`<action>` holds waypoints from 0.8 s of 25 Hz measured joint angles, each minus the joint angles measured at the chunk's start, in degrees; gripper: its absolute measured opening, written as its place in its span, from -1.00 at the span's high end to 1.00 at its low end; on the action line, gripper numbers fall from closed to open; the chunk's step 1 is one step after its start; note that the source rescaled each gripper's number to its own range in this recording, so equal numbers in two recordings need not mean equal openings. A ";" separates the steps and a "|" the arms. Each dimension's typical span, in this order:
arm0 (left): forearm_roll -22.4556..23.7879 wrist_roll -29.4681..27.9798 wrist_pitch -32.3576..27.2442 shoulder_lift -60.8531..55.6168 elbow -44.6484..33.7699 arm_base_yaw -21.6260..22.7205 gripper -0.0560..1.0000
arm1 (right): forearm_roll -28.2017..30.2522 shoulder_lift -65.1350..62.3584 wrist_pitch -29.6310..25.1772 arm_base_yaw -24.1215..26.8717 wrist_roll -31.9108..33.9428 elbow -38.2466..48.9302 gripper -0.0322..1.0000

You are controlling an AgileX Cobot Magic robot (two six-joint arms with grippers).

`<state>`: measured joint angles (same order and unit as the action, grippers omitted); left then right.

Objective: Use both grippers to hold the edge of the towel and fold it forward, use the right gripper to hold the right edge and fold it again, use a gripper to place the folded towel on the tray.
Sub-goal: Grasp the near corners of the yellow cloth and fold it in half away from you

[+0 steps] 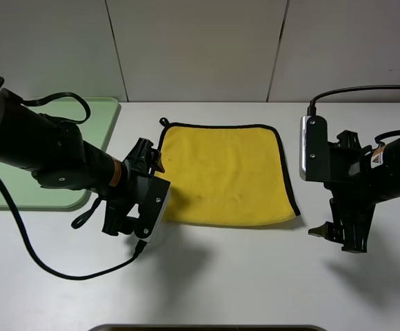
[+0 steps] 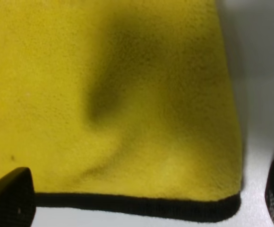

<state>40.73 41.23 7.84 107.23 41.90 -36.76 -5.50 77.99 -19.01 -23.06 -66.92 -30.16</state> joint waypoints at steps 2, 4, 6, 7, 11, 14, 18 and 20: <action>0.00 0.05 0.12 0.05 0.01 0.00 -0.96 | -0.24 0.00 1.36 0.00 -0.29 0.00 -1.00; 0.00 0.05 0.18 0.12 0.06 0.00 -0.96 | -0.29 0.00 2.72 -0.41 -0.35 0.00 -1.00; 0.00 0.05 0.31 0.12 0.06 0.00 -0.96 | -0.40 0.08 3.54 -1.68 -0.54 0.00 -1.00; 0.00 0.05 0.31 0.12 0.06 0.00 -0.96 | -0.40 0.49 4.14 -2.70 -0.59 0.00 -1.00; 0.00 0.05 0.41 0.12 0.06 0.00 -0.96 | -0.43 4.23 6.74 -6.85 -0.94 -0.04 -1.00; 0.00 0.05 0.41 0.12 0.07 0.00 -0.96 | -0.43 8.14 8.76 -7.58 -0.94 -0.04 -1.00; 0.00 0.05 0.41 0.12 0.07 0.00 -0.96 | -0.31 11.57 11.43 -7.62 -0.94 -0.06 -1.00; 0.00 0.05 0.41 0.12 0.07 0.00 -0.96 | -0.31 12.77 13.65 -7.62 -0.94 -0.10 -1.00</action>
<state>40.73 41.27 8.25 107.34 41.97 -36.76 -5.82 90.76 -5.36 -30.69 -67.85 -30.26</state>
